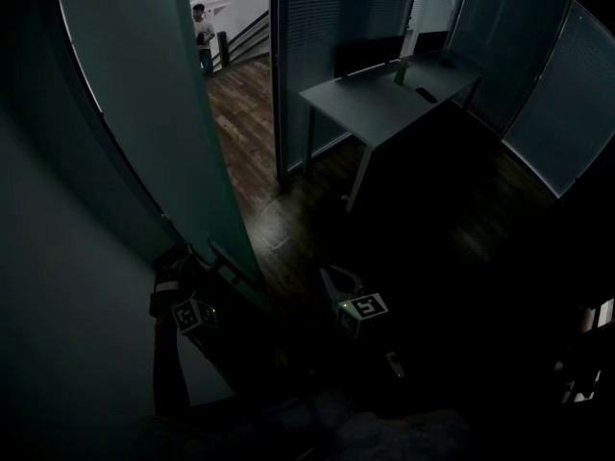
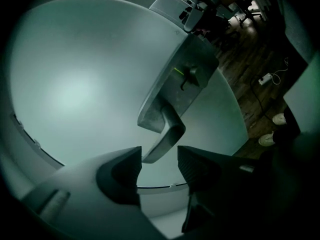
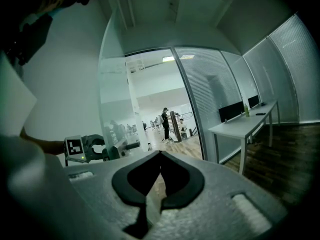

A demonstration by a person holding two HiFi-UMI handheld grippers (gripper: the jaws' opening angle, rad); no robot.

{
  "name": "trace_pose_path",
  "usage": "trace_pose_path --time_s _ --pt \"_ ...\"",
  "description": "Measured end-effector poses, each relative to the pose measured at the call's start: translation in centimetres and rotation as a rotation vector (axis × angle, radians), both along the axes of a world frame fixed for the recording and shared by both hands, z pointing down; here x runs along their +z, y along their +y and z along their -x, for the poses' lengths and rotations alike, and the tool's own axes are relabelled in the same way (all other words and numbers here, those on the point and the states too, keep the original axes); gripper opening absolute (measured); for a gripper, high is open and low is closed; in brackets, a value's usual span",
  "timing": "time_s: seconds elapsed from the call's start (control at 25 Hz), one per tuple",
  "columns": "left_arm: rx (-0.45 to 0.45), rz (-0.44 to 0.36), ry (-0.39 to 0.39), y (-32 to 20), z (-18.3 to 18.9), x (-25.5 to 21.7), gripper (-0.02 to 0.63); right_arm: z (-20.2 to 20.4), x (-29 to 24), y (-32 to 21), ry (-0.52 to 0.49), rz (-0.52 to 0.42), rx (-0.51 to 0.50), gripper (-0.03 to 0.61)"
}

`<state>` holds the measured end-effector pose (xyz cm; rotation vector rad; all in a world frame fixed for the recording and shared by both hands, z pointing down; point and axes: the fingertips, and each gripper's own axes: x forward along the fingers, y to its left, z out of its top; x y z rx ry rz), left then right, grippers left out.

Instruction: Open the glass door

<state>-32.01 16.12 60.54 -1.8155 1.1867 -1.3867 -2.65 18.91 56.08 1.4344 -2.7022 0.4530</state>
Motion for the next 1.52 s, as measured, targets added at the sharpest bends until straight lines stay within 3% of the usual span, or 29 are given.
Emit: trace_pose_path --time_s 0.08,0.16,0.4,0.68,0.88,1.12,1.24,1.52 --pt "-0.021 -0.019 -0.004 0.4 0.5 0.0 0.275 0.1 -0.1 0.2 0.000 -0.001 -0.006 0.002" --pt "-0.041 -0.044 0.000 0.9 0.7 -0.3 0.282 0.3 -0.3 0.3 -0.001 -0.002 -0.014 0.002" --pt "-0.064 -0.070 0.148 4.3 -1.5 -2.2 0.264 0.5 -0.5 1.5 0.001 -0.001 -0.048 0.002" --pt "-0.107 -0.052 0.590 7.3 -5.3 -4.5 0.192 0.5 -0.2 3.2 0.008 0.009 -0.086 0.002" --pt "-0.125 -0.037 0.812 9.4 -7.9 -4.8 0.120 0.2 0.3 4.5 0.002 0.018 -0.097 0.002" --pt "-0.185 -0.075 1.068 11.5 -9.1 -6.4 0.050 -0.8 0.2 6.0 -0.009 0.022 -0.093 0.002" --pt "-0.212 -0.119 1.132 12.5 -9.3 -7.5 0.005 -1.2 -0.1 6.7 -0.012 0.015 -0.088 0.002" --pt "-0.133 -0.141 1.203 15.7 -13.4 -9.6 0.003 -2.3 0.1 8.8 -0.018 0.012 -0.089 0.002"
